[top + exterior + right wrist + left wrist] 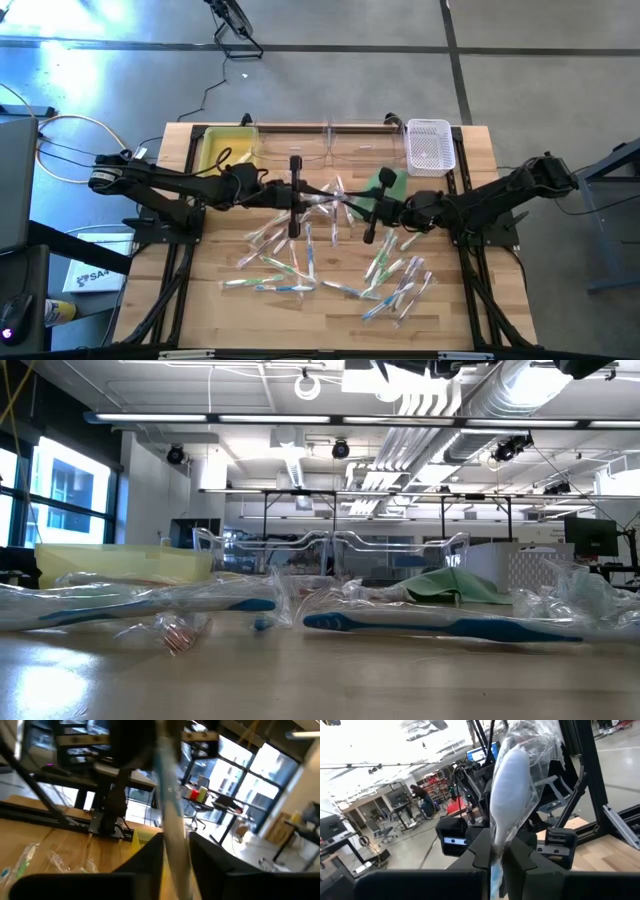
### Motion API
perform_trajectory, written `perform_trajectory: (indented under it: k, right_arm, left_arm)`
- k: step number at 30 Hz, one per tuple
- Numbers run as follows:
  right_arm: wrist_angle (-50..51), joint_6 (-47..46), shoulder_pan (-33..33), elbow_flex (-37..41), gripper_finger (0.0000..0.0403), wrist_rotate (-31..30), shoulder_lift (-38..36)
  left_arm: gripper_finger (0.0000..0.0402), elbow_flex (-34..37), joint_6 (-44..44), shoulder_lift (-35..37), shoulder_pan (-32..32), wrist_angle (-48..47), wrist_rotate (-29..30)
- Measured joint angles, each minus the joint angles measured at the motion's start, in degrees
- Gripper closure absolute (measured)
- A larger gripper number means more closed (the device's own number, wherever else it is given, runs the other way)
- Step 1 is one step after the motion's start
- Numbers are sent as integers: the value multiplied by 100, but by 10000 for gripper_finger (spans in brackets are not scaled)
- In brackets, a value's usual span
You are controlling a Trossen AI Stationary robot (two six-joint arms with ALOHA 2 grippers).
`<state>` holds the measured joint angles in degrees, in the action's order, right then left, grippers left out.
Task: Pick & Place Toothbrushes
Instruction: Put the blue toothbrush into the yellow bin
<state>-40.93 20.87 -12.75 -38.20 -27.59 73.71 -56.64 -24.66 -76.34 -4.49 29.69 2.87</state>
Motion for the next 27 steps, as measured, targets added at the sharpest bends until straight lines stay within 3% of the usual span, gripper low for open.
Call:
perform_trajectory:
  k: [4,8,12,17,27]
  right_arm:
    - [43,-36,-59,0,228,-71,0]
    - [42,-27,-234,0,166,-795,-2]
    - [255,81,-499,0,128,-1484,-82]
    - [726,32,-807,0,119,-1886,-283]
    - [1822,-1041,-945,0,147,-1876,-437]
  left_arm:
    - [388,0,-125,4,1,-27,20]
    - [388,6,-125,86,16,-209,20]
    - [388,7,-146,245,165,-452,13]
    - [388,7,-210,544,428,-748,-7]
    - [388,7,-232,1366,754,-1834,-38]
